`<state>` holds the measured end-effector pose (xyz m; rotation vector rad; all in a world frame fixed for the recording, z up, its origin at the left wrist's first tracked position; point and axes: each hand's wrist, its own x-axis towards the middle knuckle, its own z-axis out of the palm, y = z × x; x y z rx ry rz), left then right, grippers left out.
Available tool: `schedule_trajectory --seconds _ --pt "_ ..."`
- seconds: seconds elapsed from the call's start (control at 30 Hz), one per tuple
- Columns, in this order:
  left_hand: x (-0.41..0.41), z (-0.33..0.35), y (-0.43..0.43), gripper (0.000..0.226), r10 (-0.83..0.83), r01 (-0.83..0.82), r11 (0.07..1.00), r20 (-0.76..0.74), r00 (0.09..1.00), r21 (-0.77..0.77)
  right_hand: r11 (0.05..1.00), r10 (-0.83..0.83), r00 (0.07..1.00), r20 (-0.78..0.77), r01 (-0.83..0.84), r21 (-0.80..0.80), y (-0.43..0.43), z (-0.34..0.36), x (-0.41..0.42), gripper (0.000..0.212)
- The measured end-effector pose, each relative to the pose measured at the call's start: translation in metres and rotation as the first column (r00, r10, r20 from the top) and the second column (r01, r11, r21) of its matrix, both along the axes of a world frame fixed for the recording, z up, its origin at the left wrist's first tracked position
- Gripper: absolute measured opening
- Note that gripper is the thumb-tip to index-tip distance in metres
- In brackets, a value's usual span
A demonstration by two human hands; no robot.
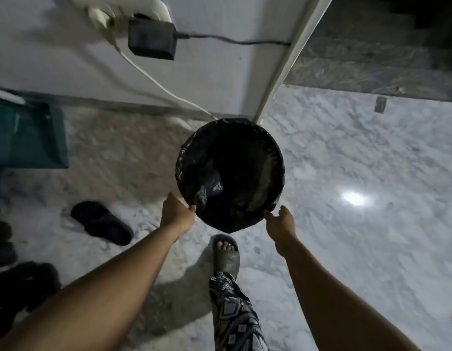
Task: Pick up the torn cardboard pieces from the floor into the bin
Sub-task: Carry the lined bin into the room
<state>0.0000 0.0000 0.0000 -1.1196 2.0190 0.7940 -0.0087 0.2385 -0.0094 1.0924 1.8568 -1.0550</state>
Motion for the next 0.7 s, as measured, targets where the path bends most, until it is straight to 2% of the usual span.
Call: schedule_trajectory --seconds 0.07,0.13,0.2,0.23,0.3,0.37,0.47,0.57,0.7 --pt "-0.007 -0.021 -0.002 0.077 0.103 -0.103 0.994 0.018 0.994 -0.020 0.986 -0.135 0.991 0.020 0.137 -0.094 0.003 -0.021 -0.007 0.064" --pt "-0.013 -0.039 -0.003 0.055 0.257 -0.258 0.964 0.031 0.966 0.070 0.972 -0.189 0.981 0.048 0.194 -0.130 0.004 -0.038 -0.013 0.047" --pt "-0.015 -0.049 -0.002 0.031 0.313 -0.318 0.937 0.055 0.948 0.147 0.989 -0.123 0.992 0.009 0.123 -0.081 0.002 -0.046 -0.015 0.030" --pt "-0.015 -0.053 -0.002 0.028 0.335 -0.338 0.929 0.050 0.941 0.153 0.996 -0.076 0.997 -0.020 0.075 -0.040 0.000 -0.046 -0.017 0.026" --pt "-0.016 -0.053 -0.002 0.030 0.380 -0.380 0.914 0.032 0.925 0.142 1.000 -0.011 0.999 -0.042 0.011 0.001 0.000 -0.041 -0.020 0.024" --pt "-0.013 -0.047 -0.002 0.036 0.413 -0.411 0.903 0.015 0.911 0.127 0.999 -0.019 0.999 -0.039 0.018 -0.033 0.003 -0.035 -0.018 0.027" --pt "-0.003 -0.013 0.001 0.038 0.454 -0.449 0.880 0.001 0.891 0.157 0.996 -0.037 0.999 -0.029 0.034 -0.085 0.013 -0.009 -0.011 0.036" --pt "0.004 0.049 0.016 0.026 0.509 -0.489 0.840 -0.029 0.860 0.235 0.989 -0.076 0.996 -0.047 0.069 -0.127 0.024 0.041 -0.003 0.031" --pt "0.017 0.141 0.042 0.027 0.530 -0.478 0.814 -0.085 0.844 0.330 0.980 -0.128 0.987 -0.095 0.112 -0.162 0.047 0.125 0.012 0.023"
